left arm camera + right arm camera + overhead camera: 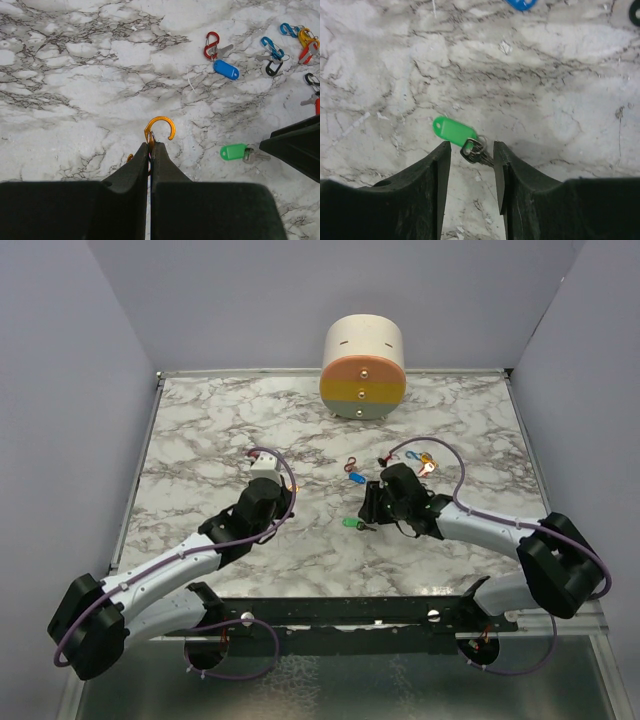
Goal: Put the keys on the keyring
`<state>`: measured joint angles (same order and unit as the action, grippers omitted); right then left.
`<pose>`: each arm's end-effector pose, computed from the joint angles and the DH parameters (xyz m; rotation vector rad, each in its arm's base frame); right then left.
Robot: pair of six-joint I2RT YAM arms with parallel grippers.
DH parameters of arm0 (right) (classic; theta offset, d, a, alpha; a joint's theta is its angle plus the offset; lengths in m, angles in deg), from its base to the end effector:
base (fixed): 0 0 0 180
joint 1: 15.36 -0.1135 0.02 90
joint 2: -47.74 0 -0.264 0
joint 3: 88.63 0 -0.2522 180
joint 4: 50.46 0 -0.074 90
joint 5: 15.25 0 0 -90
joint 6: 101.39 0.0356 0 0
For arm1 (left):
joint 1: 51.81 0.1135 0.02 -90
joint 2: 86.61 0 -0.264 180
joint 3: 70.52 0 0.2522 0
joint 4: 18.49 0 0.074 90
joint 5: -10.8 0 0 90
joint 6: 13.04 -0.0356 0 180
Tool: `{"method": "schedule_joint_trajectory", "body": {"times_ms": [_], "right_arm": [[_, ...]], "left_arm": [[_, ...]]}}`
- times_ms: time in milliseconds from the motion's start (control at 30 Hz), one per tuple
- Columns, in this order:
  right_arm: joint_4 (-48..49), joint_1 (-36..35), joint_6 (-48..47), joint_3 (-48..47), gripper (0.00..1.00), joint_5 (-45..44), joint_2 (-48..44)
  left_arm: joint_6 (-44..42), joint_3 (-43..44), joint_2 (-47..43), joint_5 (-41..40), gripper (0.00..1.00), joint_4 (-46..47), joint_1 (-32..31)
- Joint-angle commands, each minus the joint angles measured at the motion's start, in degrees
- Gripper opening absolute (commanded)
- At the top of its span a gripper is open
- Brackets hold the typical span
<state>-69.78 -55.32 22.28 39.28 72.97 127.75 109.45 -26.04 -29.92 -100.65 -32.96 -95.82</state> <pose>0.2088 0.1735 0.1750 -0.1206 2.4680 0.5489 0.1653 -0.1416 0.2327 -0.0320 2.0333 -0.4707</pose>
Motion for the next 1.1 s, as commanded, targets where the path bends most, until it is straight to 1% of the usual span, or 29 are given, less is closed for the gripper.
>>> {"method": "schedule_joint_trajectory", "body": {"times_ms": [0,233,1067], "right_arm": [[-0.80,-0.29,2.79,3.44,0.40,-1.40,-2.35],[1.73,-0.29,4.03,5.10,0.38,-0.33,-1.08],[6.76,-0.29,5.50,4.02,0.36,4.15,3.90]], "left_arm": [[0.37,-0.79,0.73,0.30,0.00,2.04,-0.36],[0.31,-1.05,0.89,0.58,0.00,2.42,-0.35],[0.27,-1.77,-0.10,0.27,0.00,1.92,-0.37]]}}
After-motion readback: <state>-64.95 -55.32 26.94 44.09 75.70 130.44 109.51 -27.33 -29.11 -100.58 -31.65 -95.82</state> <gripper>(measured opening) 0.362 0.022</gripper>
